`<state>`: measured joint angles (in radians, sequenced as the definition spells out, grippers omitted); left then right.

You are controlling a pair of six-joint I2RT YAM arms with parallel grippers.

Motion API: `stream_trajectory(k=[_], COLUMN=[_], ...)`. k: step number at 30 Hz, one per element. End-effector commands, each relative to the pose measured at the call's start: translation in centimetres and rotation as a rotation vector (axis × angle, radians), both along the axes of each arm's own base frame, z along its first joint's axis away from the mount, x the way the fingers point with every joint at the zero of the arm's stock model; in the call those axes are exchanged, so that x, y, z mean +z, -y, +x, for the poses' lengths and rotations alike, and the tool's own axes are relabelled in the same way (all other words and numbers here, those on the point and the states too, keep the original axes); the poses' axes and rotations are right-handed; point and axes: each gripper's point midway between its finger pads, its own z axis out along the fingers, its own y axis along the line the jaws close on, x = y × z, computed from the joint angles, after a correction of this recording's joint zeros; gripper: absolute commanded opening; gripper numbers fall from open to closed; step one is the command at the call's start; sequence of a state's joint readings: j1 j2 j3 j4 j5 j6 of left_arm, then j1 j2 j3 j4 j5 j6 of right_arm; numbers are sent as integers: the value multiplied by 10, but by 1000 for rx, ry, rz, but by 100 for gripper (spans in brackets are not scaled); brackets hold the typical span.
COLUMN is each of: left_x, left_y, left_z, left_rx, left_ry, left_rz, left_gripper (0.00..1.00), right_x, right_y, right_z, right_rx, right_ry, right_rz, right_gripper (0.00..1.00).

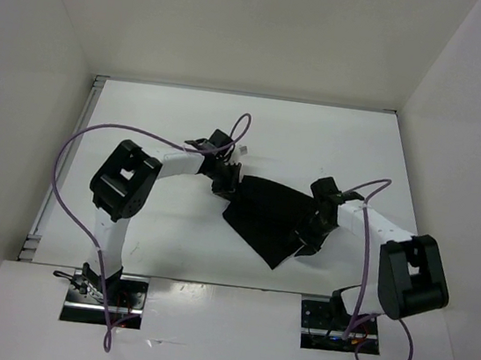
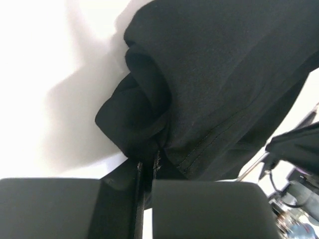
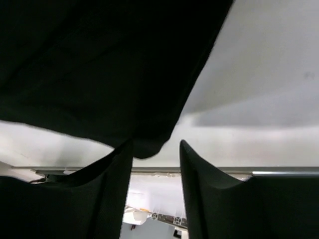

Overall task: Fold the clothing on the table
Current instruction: Move the skirt to the center of the board, then flatten the skirt out

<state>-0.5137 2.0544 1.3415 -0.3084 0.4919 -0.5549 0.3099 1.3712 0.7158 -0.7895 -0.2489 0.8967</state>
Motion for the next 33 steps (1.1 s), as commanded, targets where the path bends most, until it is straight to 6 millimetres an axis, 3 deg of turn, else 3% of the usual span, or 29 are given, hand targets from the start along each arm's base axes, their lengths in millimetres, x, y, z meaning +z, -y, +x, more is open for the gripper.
stream_trajectory(k=[1, 3, 4, 7, 10, 11, 13, 15, 17, 21, 22, 26, 33], left_x=[3, 21, 18, 39, 27, 27, 22, 16, 14, 15, 12, 11, 3], left_y=[-25, -31, -41, -54, -71, -74, -77, -76, -75, -74, -75, -69, -67], left_z=[-16, -23, -30, -41, -53, -50, -49, -48, -46, -44, -45, -41, -38], left_rx=[37, 53, 68, 111, 158, 169, 177, 176, 176, 176, 168, 160, 140], left_ry=[12, 28, 19, 32, -17, -18, -31, -52, -54, -45, -48, -51, -63], left_rz=[113, 109, 125, 116, 142, 142, 149, 162, 164, 158, 164, 145, 151], left_gripper=[0, 0, 0, 0, 0, 0, 0, 0, 1, 14, 23, 25, 26], right_x=[-10, -21, -24, -40, -48, -41, -39, -20, -8, 20, 18, 26, 3], right_y=[-8, -6, -6, -7, -19, -25, -26, -32, -34, -27, -22, -16, -17], right_z=[15, 26, 32, 64, 104, 129, 148, 167, 164, 131, 120, 94, 65], right_rx=[13, 18, 27, 56, 95, 89, 89, 100, 136, 183, 186, 193, 211], right_ry=[31, 26, 28, 51, 106, 172, 221, 296, 312, 296, 277, 247, 144], right_rz=[13, -22, -32, -86, -88, -85, -105, -107, -131, -150, -155, -141, -117], right_gripper=[46, 44, 43, 37, 34, 34, 34, 34, 37, 43, 45, 48, 48])
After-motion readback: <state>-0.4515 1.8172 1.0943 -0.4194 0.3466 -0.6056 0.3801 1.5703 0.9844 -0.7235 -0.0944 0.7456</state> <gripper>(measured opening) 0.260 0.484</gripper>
